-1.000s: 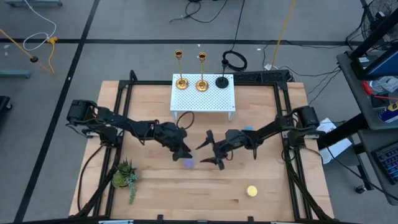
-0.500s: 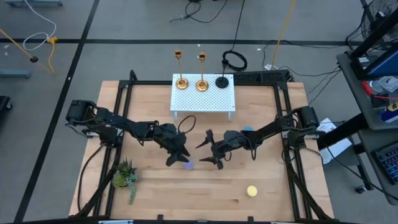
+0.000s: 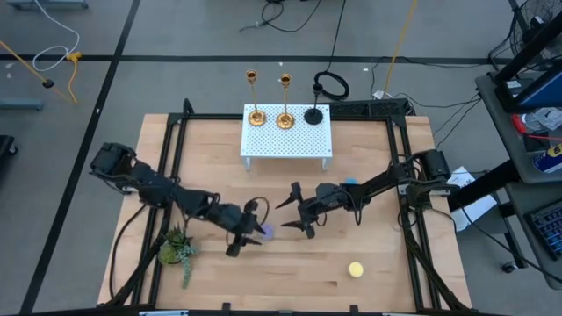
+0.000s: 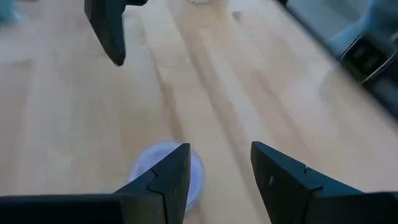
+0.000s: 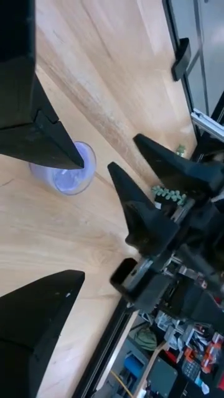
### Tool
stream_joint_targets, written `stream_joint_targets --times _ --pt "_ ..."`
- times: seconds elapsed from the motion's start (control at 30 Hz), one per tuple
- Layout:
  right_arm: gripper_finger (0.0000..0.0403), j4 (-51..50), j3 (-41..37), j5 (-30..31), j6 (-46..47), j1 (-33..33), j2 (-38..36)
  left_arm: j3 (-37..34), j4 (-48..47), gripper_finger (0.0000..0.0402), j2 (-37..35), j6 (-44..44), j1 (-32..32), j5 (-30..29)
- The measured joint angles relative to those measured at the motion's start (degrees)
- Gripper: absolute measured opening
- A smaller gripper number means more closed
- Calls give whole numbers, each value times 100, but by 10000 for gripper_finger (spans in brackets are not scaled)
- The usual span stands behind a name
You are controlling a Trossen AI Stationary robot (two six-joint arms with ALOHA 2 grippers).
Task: Pick & Place candle stick holders
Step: Put the purple scented candle on the shelf
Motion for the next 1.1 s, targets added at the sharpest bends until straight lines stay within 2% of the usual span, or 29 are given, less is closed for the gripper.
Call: stream_joint_targets --times 0.1,0.17,0.33,0.57,0.8,0.9,1.0,1.1 --pt "279 2 0 0 0 0 0 0 -84 172 2 563 -192 -523" --pt "279 47 0 0 1 0 0 1 -81 172 37 505 -178 -617" --pt "279 90 0 0 25 4 0 4 -90 172 50 -174 -104 -608" --pt "279 90 -2 -2 299 4 0 7 -67 172 126 -285 -100 -524" --pt "279 90 -4 -2 302 4 0 230 -42 172 652 -415 -91 -549" --pt "279 90 -4 -2 302 4 0 444 -462 172 759 -220 -90 -551" --pt "279 88 -4 -2 302 4 0 546 -816 161 763 -207 -47 -552" --pt "279 88 -4 -2 302 4 0 550 -919 132 754 -305 37 -568"
